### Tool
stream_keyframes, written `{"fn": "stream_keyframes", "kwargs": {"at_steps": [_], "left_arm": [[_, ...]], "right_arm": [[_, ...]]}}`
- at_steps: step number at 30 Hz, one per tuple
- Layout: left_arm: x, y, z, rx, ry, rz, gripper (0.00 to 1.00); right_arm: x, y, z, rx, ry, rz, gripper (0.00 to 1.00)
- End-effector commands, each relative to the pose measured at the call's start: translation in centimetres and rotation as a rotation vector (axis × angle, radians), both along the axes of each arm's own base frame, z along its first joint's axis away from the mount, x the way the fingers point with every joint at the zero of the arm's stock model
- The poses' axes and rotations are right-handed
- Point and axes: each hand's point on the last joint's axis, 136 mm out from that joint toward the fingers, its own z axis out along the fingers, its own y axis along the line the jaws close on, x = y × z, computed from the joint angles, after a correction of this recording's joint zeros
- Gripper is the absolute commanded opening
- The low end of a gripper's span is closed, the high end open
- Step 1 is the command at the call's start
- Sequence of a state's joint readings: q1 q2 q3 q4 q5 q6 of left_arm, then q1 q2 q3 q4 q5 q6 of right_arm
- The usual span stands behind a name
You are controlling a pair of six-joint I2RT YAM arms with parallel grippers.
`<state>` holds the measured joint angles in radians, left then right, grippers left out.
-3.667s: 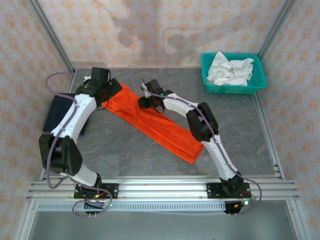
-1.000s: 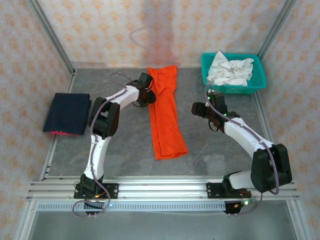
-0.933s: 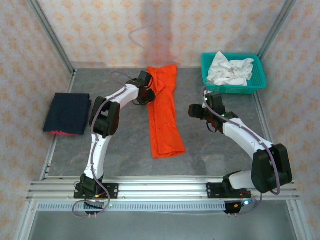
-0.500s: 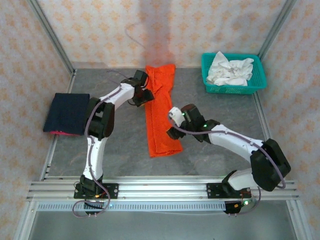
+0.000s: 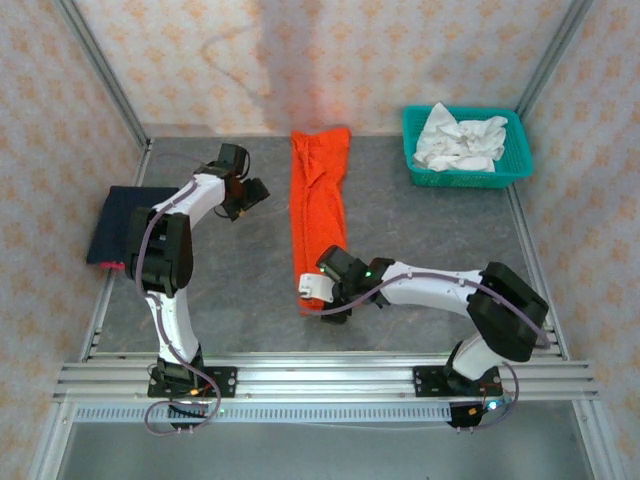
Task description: Fold and stack the t-shirts
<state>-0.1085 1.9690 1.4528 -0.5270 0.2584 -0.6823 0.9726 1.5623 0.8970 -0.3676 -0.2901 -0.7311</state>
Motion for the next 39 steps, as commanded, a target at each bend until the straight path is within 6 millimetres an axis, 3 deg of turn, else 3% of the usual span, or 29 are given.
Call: {"fn": "stream_keyframes", "kwargs": {"at_steps": [1,10,17,22,30,36,39], "left_arm": [[0.2,0.1,0.9,0.006,-0.040,0.009,0.75],[0.2,0.0,0.8,0.003,-0.036,-0.001,0.75],[0.2,0.1,0.7,0.007,-0.033,-0.001,0.75],[0.3,0.1,0.2,0.002,-0.024,0.000,0.75],[0.2,0.3,-0.2,0.005,-0.014,0.001,0.75],[0.1,0.3,-0.4,0.006,-0.009,0.000,0.75],[0.1,0.3,-0.5,0.004,-0.009,-0.001,0.75]], "right_arm": [[0.5,-1.1,-0.9,-0.102,-0.021,0.023,0.71],[1.7,-1.5,-2.5,-0.180,-0.032,0.000,0.61],[1.5,-1.7,-3.6,-0.209,0.004,0.004,0.65],[2.0,-1.9,-4.4,-0.242,0.007,-0.012,0.60],[2.4,-2.3,-5.4,-0.289,0.020,-0.033,0.33],[2.4,-2.0,-4.8,-0.268,0.023,-0.037,0.00],[2.0,-2.1,-4.4,-0.257,0.041,-0.037,0.00]]}}
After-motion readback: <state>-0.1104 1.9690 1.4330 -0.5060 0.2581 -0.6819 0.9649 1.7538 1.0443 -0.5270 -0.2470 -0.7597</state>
